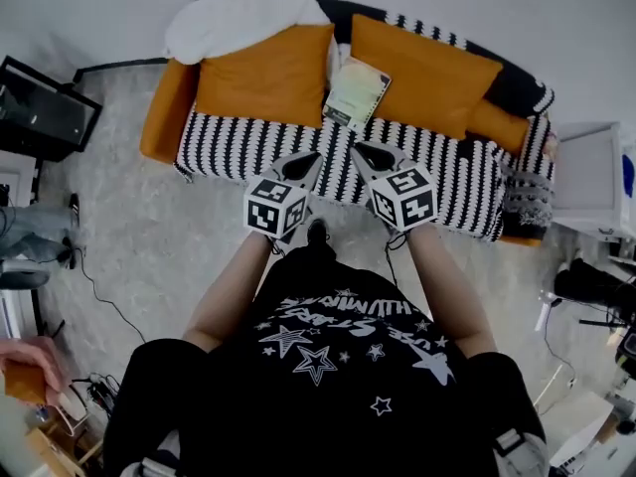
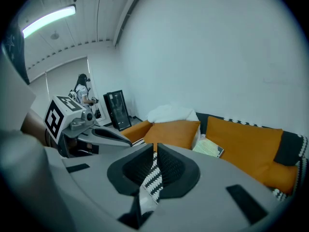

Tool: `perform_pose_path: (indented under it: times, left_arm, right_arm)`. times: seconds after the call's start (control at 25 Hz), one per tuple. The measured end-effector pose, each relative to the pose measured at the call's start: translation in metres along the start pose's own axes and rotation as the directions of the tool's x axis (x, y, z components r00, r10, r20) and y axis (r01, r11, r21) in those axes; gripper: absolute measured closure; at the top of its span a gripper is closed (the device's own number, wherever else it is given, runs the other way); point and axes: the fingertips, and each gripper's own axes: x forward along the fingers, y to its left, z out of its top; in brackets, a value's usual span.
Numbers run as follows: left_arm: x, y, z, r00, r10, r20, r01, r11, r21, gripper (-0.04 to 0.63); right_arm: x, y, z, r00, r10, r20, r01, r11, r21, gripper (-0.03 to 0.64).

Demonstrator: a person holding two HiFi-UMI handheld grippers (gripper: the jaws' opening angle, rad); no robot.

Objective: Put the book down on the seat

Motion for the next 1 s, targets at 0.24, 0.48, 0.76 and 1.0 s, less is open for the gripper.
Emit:
perform_pose_path:
  times: [0.24, 0.48, 0.76, 1.0]
  left_arm:
    - [-0.005, -0.038, -0.017, 1.000, -0.002, -0.016, 0.002, 1.000, 0.020, 0.588]
    - [-0.023, -0.075, -0.029, 1.000, -0.007, -0.003, 0.007, 0.999, 0.042, 0.588]
    - [-0.057, -0.113, -0.049, 1.000, 0.004, 0.021, -0.005, 0.999, 0.054, 0.588]
    - [-0.087, -0.148, -0.065, 0.999, 0.004, 0.046, -0.008, 0.997, 0.073, 0.588]
  right_arm:
    - [-0.033, 0.019, -0.018, 0.999, 0.020, 0.035, -0.020, 1.000, -0.002, 0.578]
    - [-0.068, 0.032, -0.032, 0.997, 0.024, 0.073, -0.025, 1.000, 0.013, 0.581]
    - [-0.116, 0.067, -0.053, 0.993, 0.033, 0.110, -0.033, 0.999, -0.004, 0.584]
    - [-0.152, 0.102, -0.074, 0.992, 0.048, 0.118, -0.044, 0.998, -0.036, 0.586]
